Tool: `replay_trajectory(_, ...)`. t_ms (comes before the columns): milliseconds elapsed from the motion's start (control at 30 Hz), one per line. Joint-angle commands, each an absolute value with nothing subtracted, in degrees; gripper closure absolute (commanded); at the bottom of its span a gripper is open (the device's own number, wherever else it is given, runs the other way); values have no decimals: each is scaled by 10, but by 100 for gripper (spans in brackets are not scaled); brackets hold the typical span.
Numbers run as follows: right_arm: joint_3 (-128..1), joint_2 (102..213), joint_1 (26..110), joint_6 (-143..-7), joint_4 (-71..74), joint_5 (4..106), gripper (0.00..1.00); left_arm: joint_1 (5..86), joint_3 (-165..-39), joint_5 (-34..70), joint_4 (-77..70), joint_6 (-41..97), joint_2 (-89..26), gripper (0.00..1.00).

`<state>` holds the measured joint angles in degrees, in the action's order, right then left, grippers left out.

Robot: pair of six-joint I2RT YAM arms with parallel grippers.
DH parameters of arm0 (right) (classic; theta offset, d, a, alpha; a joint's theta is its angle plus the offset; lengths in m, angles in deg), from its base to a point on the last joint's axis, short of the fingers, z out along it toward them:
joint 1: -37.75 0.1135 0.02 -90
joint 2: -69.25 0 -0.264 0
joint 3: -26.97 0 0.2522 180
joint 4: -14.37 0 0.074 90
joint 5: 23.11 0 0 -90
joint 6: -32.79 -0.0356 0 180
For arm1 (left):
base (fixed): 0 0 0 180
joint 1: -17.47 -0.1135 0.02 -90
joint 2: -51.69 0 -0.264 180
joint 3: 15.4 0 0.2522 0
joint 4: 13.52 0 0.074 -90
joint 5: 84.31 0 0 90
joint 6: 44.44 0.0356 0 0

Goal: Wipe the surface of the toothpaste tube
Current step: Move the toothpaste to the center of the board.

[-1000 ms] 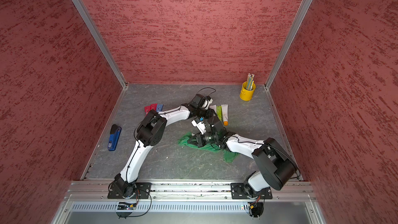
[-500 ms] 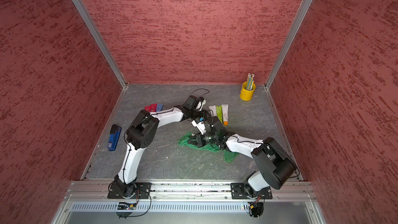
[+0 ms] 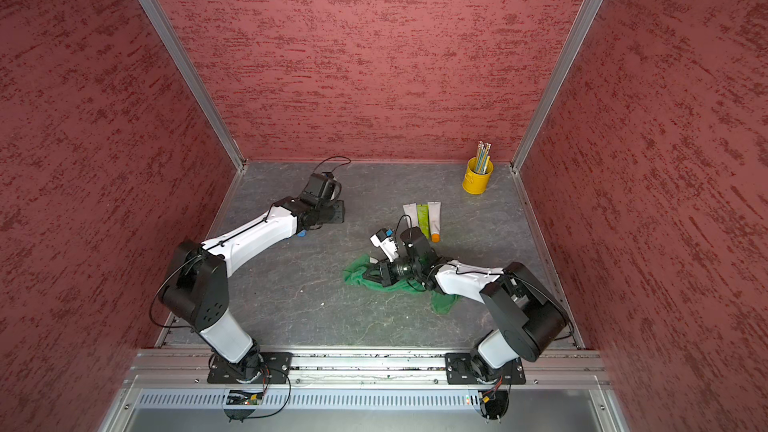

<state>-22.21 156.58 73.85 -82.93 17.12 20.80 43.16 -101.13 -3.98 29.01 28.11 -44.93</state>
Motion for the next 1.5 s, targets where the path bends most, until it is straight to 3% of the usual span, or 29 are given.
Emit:
replay_trajectory(0, -214, 1571, 729, -840, 208, 200, 100, 394, -1001, -90, 361, 297, -443, 53)
replay_trajectory(633, -204, 1575, 716, -856, 228, 180, 100, 272, -997, -13, 379, 333, -534, 57)
replay_trajectory(1467, -205, 1581, 716, -855, 229, 177, 100, 299, -1056, 50, 373, 344, -591, 55)
